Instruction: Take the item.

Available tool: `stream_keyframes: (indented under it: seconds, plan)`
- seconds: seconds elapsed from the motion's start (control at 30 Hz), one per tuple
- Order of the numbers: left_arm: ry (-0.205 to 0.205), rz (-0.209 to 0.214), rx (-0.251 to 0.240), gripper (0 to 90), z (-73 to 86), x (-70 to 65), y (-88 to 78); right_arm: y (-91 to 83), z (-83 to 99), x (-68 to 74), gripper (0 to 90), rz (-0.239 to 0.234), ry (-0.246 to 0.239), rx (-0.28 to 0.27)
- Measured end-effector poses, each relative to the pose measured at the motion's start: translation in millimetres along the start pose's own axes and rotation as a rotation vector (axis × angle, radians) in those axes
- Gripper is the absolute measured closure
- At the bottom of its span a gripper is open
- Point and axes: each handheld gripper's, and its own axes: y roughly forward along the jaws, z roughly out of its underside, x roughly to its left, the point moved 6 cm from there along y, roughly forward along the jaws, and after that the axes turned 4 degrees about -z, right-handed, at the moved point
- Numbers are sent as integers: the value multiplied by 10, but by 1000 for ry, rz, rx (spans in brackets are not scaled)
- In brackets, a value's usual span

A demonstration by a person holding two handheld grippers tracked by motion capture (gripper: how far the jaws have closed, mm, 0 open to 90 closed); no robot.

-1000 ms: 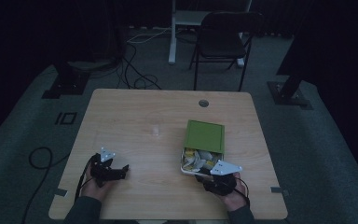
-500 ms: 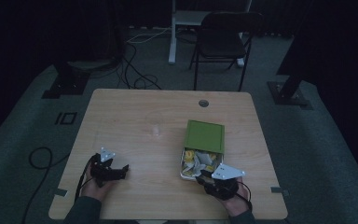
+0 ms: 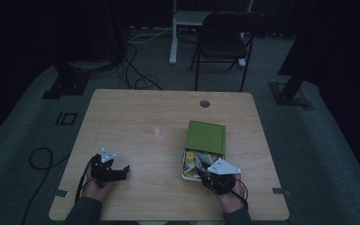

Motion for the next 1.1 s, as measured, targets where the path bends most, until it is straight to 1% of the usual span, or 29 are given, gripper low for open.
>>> stream_keyframes:
  seconds: [0.03,0.17,0.3,0.33,0.43,0.47,0.5,0.53,0.57,0.7,0.77,1.0,1.1]
  plan:
    - [0,0,0,80,0,0,0,13,-8,4,656,8,-5,6]
    - [0,0,0,80,0,0,0,75,-11,19,642,7,-12,29]
    - [0,0,0,79,0,0,0,108,-1,11,643,14,0,44]
    - [0,0,0,80,0,0,0,122,-1,-2,647,13,17,46]
    - [0,0,0,80,0,0,0,122,-1,-24,699,22,27,49]
    - [0,0,0,80,0,0,0,122,-1,-24,699,22,27,49]
    - [0,0,0,80,0,0,0,118,-1,-34,743,23,27,52]
    - [0,0,0,80,0,0,0,103,-10,-42,819,23,26,43]
    - [0,0,0,80,0,0,0,93,-15,-46,846,26,25,43]
    - [0,0,0,80,0,0,0,58,-34,-58,869,20,33,25]
    - [0,0,0,80,0,0,0,6,-59,-67,878,24,36,7]
    - [0,0,0,79,0,0,0,-123,-145,-67,881,23,20,-17]
    - [0,0,0,80,0,0,0,-173,-179,-68,883,17,22,-34]
